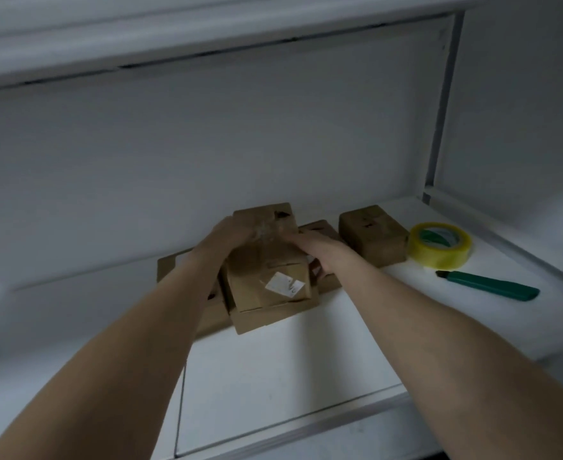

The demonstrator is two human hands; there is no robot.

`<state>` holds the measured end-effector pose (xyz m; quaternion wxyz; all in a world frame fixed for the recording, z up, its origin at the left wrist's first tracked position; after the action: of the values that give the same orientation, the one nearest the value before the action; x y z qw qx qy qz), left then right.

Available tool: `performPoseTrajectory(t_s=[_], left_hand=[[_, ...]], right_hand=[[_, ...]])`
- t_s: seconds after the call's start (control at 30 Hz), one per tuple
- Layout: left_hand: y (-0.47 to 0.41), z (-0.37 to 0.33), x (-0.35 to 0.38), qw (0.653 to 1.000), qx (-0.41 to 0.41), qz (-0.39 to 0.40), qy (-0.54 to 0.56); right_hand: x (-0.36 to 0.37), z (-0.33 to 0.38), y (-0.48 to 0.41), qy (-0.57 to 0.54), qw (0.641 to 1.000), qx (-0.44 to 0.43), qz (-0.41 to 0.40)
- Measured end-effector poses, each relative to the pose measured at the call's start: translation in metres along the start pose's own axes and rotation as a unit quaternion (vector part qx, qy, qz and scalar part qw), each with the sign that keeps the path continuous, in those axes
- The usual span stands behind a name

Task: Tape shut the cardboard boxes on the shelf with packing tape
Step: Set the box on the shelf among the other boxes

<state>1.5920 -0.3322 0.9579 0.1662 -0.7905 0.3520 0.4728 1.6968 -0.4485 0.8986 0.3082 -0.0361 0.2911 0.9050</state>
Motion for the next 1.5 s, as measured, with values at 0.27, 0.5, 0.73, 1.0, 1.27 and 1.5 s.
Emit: performPoseTrajectory(t_s=[0.27, 0.5, 0.73, 1.0, 1.27, 1.5], left_hand=[[-0.004, 0.048, -0.016, 1.000, 0.005, 0.002, 0.016], [-0.013, 0.081, -0.031, 0.997, -0.039, -0.023, 0.062], [-0.018, 0.041, -0.028, 0.905, 0.005, -0.006, 0.425], [-0.024, 0.027, -0.016, 0.878, -0.038, -0.077, 0.470], [-0.023, 0.028, -0.004, 0.866, -0.059, -0.081, 0.490], [-0.020, 0.024, 0.022, 0.913, 0.001, -0.036, 0.406]], right_hand=[[0.054, 0.017, 0.003, -0.046, 0.998, -0.018, 0.027], [0.080, 0.021, -0.003, -0.082, 0.995, -0.017, 0.053], [0.040, 0.015, -0.002, -0.247, 0.968, -0.016, 0.052], [0.021, -0.020, -0.011, -0.295, 0.951, 0.084, 0.020], [0.011, -0.014, -0.026, -0.340, 0.936, 0.041, 0.083], [-0.018, -0.005, -0.018, -0.308, 0.951, -0.014, -0.011]])
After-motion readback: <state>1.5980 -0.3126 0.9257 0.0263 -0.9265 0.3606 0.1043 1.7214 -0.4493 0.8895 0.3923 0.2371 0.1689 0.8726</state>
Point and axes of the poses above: each hand's wrist, its own y-axis away from the middle knuckle, its own x-axis out of the palm, z = x × y, the point moved 4 cm from there along -y, towards the middle knuckle, and after that the axes turned 9 degrees about x, right-handed, at the moved point
